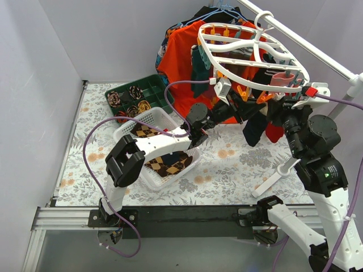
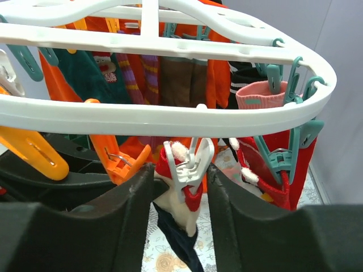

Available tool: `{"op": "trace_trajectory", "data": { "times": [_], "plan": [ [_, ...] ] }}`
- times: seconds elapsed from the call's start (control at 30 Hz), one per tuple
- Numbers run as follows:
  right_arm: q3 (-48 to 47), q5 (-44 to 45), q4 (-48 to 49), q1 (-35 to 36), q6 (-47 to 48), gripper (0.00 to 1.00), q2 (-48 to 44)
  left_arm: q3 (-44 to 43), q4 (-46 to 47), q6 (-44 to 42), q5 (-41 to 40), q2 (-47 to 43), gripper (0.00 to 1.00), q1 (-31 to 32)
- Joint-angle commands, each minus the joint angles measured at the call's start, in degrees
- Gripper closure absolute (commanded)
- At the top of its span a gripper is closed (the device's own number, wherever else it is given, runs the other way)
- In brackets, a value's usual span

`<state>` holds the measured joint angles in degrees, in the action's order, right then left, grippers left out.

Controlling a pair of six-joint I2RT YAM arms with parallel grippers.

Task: Clip the socks to the hanger
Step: Clamp the sock onto the hanger, then open the clamp at the hanger.

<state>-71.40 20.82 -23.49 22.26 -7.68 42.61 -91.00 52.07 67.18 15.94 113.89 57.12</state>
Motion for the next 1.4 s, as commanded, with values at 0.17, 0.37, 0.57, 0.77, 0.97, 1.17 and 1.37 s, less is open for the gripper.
{"op": "trace_trajectory", "data": {
  "times": [0.17,0.37,0.57,0.77,0.97,1.17,1.37],
  "plan": [
    [-1.82,-1.04,0.72,0.15,0.13,0.44,-2.18,3.1,2.77,0.41,0.58,-4.55,0.72,0.27],
    [-2.52,-2.1,-0.94,0.24,-0.84,0.42,-3.67,7.67,3.91,0.15,0.23,-7.18,0.6,0.27],
    [-4.1,-3.24,-3.05,0.24,-3.04,0.4,-4.82,16.28,4.44,-1.87,-1.52,-11.48,0.51,0.36],
    [-5.24,-1.83,-3.76,0.15,-4.62,0.42,-3.5,21.39,1.72,-6.95,-4.34,-14.57,0.4,0.8],
    [-8.84,-3.5,-6.04,0.15,-9.09,0.3,-0.25,23.32,-3.55,-12.33,-8.29,-17.73,0.36,2.11],
    [-10.78,-2.63,-8.67,0.15,-11.04,0.27,1.51,23.77,-6.55,-14.44,-10.76,-18.79,0.35,2.82],
    [-12.97,-3.32,-10.44,0.15,-12.18,0.27,3.88,23.33,-8.57,-16.99,-13.04,-18.88,0.35,3.87]
  ]
}}
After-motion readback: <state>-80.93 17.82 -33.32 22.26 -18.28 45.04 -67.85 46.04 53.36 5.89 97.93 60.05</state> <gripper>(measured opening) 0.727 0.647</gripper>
